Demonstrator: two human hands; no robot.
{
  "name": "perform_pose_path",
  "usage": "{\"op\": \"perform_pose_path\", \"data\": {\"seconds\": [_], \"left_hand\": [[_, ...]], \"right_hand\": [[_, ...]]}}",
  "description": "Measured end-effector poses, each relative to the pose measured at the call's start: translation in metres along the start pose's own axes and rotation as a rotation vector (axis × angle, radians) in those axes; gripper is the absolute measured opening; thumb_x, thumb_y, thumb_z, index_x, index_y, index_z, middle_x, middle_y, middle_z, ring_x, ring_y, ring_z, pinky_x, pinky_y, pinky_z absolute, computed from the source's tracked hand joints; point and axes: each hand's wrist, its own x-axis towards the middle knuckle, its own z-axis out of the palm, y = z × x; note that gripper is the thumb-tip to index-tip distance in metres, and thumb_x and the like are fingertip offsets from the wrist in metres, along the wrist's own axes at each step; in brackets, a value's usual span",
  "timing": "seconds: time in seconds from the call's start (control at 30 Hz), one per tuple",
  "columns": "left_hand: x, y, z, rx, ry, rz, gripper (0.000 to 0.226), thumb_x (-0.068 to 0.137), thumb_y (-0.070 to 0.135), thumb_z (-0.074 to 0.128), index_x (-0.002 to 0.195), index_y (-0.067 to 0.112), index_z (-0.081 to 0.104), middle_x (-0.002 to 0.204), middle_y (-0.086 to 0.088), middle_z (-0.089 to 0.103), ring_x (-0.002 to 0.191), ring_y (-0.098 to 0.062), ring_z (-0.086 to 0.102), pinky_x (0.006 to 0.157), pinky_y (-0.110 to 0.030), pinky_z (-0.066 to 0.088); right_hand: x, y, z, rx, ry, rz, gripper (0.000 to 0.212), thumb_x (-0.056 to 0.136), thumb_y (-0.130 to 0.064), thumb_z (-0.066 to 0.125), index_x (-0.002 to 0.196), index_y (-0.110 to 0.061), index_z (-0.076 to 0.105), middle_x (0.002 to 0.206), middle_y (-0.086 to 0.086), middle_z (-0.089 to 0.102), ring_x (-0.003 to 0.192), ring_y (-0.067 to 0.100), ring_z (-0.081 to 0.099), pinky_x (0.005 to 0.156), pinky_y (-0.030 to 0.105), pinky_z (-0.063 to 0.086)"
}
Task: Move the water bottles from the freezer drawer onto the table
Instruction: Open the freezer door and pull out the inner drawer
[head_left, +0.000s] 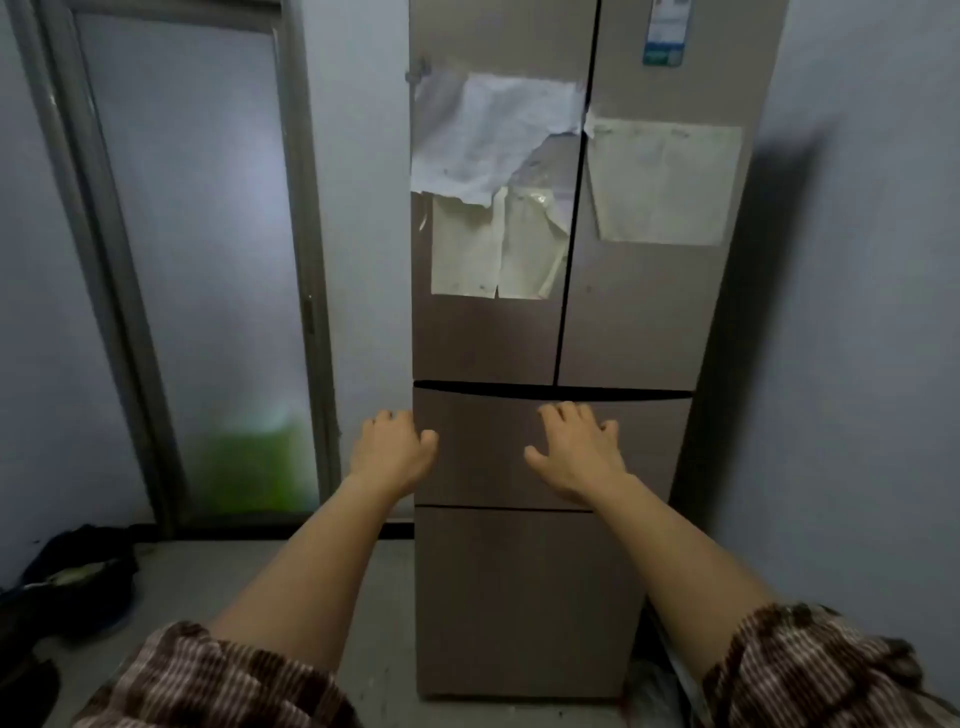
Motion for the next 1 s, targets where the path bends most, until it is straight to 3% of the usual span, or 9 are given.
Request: {"op": "perform_pose_path", "data": {"seconds": [0.4, 0.53, 0.67, 0.83, 0.9, 1.0], "left_hand": [[0.194, -0.071, 0.128, -0.297, -0.113, -0.268, 0.053, 0.099, 0.035, 0.036, 0.146, 0.011, 0.035, 0.148, -0.013, 0.043, 0.134, -0.03, 0.042, 0.107, -0.038, 0.035], [0.242, -0.09, 0.15, -0.415, -0.163, -0.331, 0.05, 0.101, 0.034, 0.034, 0.146, 0.013, 0.036, 0.151, -0.008, 0.038, 0.138, -0.027, 0.037, 0.111, -0.035, 0.029], [0.294, -0.093, 0.164, -0.628, -0.191, -0.286, 0.048, 0.103, 0.03, 0.033, 0.149, 0.015, 0.032, 0.155, -0.003, 0.033, 0.142, -0.021, 0.03, 0.114, -0.031, 0.023], [0.337, -0.097, 0.185, -0.87, -0.264, -0.188, 0.049, 0.1, 0.023, 0.043, 0.148, 0.022, 0.033, 0.148, 0.001, 0.043, 0.132, -0.016, 0.044, 0.107, -0.024, 0.033], [0.346, -0.103, 0.191, -0.883, -0.291, -0.163, 0.047, 0.099, 0.016, 0.043, 0.146, 0.021, 0.038, 0.141, 0.002, 0.051, 0.118, -0.008, 0.053, 0.088, -0.014, 0.045], [0.356, -0.108, 0.194, -0.919, -0.307, -0.161, 0.04, 0.097, 0.008, 0.042, 0.134, 0.023, 0.05, 0.119, 0.009, 0.06, 0.091, 0.013, 0.058, 0.064, 0.0, 0.042]], "right_hand": [[0.22, 0.003, 0.139, -0.112, -0.191, -0.306, 0.059, 0.092, -0.039, 0.045, 0.143, -0.014, 0.028, 0.148, 0.007, 0.032, 0.138, 0.024, 0.025, 0.111, 0.051, 0.019], [0.264, -0.012, 0.182, -0.11, -0.226, -0.367, 0.067, 0.094, -0.035, 0.043, 0.15, -0.012, 0.014, 0.157, 0.007, 0.018, 0.145, 0.023, 0.014, 0.116, 0.046, 0.012], [0.296, -0.027, 0.216, -0.086, -0.231, -0.347, 0.074, 0.094, -0.03, 0.041, 0.151, -0.008, -0.002, 0.161, 0.009, 0.0, 0.148, 0.022, -0.002, 0.119, 0.04, 0.003], [0.313, -0.039, 0.247, -0.045, -0.256, -0.231, 0.081, 0.093, -0.029, 0.044, 0.149, -0.007, -0.011, 0.16, 0.008, -0.008, 0.147, 0.02, -0.009, 0.119, 0.041, -0.003], [0.316, -0.042, 0.254, -0.012, -0.25, -0.193, 0.083, 0.092, -0.028, 0.045, 0.149, -0.009, -0.011, 0.161, 0.006, -0.007, 0.147, 0.019, -0.009, 0.118, 0.042, -0.003], [0.32, -0.044, 0.259, 0.023, -0.231, -0.157, 0.085, 0.088, -0.024, 0.049, 0.15, -0.011, -0.008, 0.161, 0.005, -0.003, 0.148, 0.018, -0.005, 0.118, 0.042, 0.003]]}}
